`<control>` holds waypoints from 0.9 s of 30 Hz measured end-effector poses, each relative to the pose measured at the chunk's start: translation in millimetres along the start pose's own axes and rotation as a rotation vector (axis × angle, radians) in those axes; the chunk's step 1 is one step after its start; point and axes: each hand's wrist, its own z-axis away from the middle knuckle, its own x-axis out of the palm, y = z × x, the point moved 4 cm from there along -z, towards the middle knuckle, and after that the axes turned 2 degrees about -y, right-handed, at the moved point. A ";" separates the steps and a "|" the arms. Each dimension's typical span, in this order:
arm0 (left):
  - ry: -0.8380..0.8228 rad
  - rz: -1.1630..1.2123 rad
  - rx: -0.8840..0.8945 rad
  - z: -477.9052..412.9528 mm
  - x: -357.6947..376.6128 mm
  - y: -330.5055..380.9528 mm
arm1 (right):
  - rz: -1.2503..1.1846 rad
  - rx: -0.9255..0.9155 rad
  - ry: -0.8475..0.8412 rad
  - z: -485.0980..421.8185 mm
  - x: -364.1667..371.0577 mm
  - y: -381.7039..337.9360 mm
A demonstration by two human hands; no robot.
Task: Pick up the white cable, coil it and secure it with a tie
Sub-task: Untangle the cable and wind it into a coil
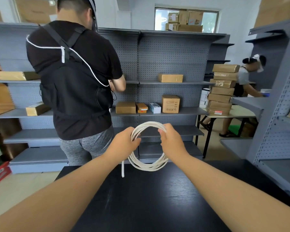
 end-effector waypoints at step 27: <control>-0.039 -0.273 0.179 -5.1 -13.9 14.7 | -0.249 0.062 -0.127 -1.0 14.7 -5.4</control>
